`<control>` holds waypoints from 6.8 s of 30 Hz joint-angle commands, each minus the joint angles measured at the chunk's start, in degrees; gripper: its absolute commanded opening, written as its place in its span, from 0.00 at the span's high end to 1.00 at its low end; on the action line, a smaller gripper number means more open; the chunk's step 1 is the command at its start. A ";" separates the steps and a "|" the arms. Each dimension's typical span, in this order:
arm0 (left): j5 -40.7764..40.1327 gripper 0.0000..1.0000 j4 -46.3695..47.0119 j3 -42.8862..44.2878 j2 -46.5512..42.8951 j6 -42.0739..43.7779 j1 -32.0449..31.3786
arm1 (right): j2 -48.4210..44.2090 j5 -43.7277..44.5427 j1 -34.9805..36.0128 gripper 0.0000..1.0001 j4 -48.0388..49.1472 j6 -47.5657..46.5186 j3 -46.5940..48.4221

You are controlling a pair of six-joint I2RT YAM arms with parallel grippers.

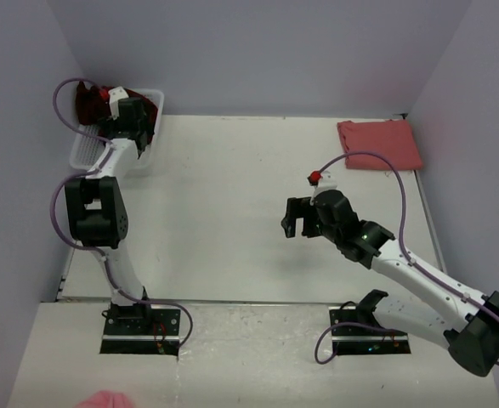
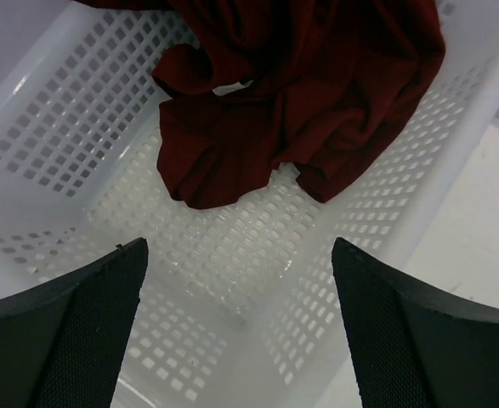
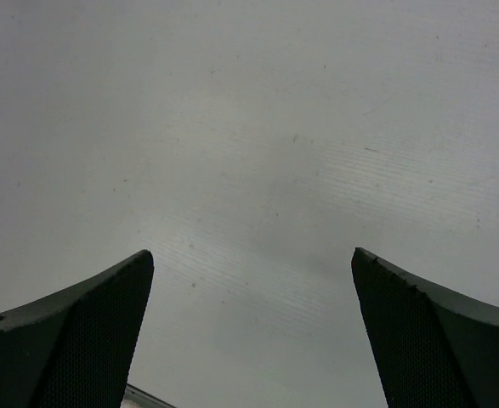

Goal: Fold and stack the t-shirts
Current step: Grab crumpled tshirt from bin with the left arm, then move the tshirt to the center of the board, then flatten out the tshirt

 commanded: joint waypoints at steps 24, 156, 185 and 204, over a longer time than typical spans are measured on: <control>27.94 0.10 7.67 25.68 28.47 13.18 8.39 | -11.41 -1.73 1.32 0.01 -6.98 2.46 0.73; 17.06 0.73 -12.90 -60.28 -69.79 -25.58 -33.53 | 60.04 10.48 25.41 0.57 -20.34 3.08 48.00; 16.71 0.69 -15.54 -60.72 -72.08 -25.23 -33.53 | 61.19 13.47 23.21 1.00 -20.77 3.87 48.63; 27.60 1.00 0.01 -65.73 -55.84 -26.64 -33.62 | 37.65 21.73 13.99 1.00 -26.93 2.91 42.39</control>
